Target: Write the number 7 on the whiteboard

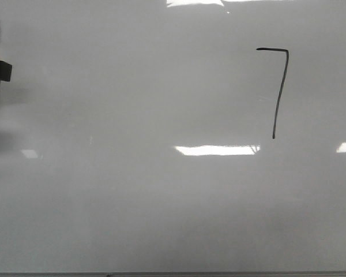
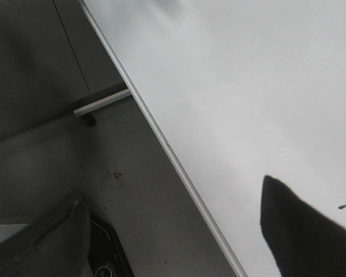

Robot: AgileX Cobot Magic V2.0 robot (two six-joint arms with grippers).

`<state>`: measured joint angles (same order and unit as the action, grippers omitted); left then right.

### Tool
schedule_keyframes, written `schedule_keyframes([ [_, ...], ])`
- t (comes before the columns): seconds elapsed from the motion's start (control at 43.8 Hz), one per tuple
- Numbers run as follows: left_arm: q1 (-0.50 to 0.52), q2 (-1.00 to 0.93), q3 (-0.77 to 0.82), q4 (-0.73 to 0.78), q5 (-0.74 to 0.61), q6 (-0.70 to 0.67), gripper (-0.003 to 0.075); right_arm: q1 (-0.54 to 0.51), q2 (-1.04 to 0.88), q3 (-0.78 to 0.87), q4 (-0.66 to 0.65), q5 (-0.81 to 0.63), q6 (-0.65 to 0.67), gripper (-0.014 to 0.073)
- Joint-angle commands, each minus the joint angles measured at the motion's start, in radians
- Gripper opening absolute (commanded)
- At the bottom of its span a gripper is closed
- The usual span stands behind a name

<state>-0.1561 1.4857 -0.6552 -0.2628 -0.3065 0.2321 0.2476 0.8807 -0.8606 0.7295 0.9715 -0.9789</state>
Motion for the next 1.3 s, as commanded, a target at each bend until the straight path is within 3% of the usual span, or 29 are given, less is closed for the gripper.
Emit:
schedule_keyframes([
  [0.0, -0.003, -0.004, -0.042, 0.001, -0.050, -0.002, 0.0352, -0.006, -0.007, -0.032, 0.047, -0.046, -0.001, 0.0622],
  [0.228, -0.003, -0.079, -0.042, 0.005, 0.044, -0.001, 0.0360, -0.039, -0.036, -0.034, 0.015, -0.099, 0.109, 0.0622],
  [0.411, -0.003, -0.224, -0.074, 0.068, 0.223, 0.004, 0.0360, -0.111, -0.096, -0.049, -0.185, -0.089, 0.357, 0.0622],
  [0.616, -0.003, -0.346, -0.199, 0.160, 0.606, 0.004, 0.0360, -0.168, -0.142, -0.139, -0.404, 0.040, 0.641, 0.0598],
  [0.776, -0.003, -0.409, -0.338, 0.164, 0.919, -0.032, 0.0358, -0.169, -0.167, -0.195, -0.451, 0.170, 0.682, 0.0589],
  [0.981, -0.003, -0.495, -0.463, 0.212, 1.193, -0.124, 0.0358, -0.169, -0.184, -0.200, -0.510, 0.253, 0.779, 0.0589],
  [1.118, -0.003, -0.589, -0.452, 0.301, 1.274, -0.232, 0.0358, -0.169, -0.195, -0.200, -0.606, 0.263, 0.860, 0.0589],
  [1.278, -0.003, -0.733, -0.382, 0.301, 1.278, -0.257, 0.0358, -0.169, -0.226, -0.170, -0.629, 0.241, 0.896, 0.0589],
])
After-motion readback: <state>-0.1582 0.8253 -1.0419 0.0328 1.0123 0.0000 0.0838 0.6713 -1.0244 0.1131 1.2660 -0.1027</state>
